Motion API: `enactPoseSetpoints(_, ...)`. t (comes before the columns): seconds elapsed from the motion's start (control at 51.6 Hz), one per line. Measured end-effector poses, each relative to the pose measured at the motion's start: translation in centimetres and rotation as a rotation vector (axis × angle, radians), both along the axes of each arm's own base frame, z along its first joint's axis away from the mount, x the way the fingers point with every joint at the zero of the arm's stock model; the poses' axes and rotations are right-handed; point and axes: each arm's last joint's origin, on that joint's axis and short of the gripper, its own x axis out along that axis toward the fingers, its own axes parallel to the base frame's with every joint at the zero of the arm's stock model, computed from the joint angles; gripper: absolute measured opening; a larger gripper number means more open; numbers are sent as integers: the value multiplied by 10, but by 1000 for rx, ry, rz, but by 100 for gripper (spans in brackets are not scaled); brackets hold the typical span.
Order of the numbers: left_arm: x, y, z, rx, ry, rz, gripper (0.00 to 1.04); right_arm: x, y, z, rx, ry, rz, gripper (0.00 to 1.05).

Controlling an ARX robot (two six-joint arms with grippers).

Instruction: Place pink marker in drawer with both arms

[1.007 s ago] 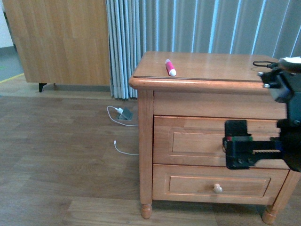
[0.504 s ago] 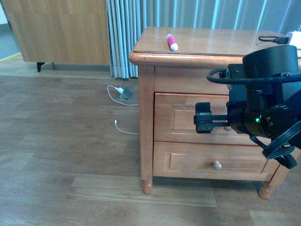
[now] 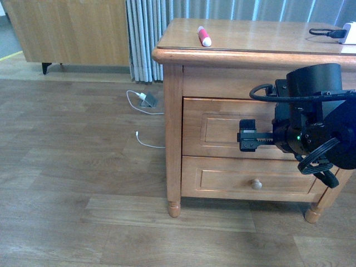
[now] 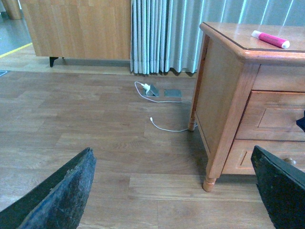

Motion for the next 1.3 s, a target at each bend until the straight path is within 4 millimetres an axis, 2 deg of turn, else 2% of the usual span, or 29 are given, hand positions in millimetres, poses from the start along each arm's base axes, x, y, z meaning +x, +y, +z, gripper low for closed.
enactPoseSetpoints(0.484, 0, 0, 0, 0, 0, 0, 99, 4, -3, -6, -3, 13, -6, 96)
enactPoseSetpoints(0.949, 0, 0, 0, 0, 0, 0, 99, 5, -8, -6, 0, 14, -19, 26)
enactPoseSetpoints(1.162, 0, 0, 0, 0, 0, 0, 99, 2, -9, -6, 20, 30, -24, 24)
enactPoseSetpoints(1.298, 0, 0, 0, 0, 0, 0, 99, -12, -11, -1, 66, 64, -16, 23)
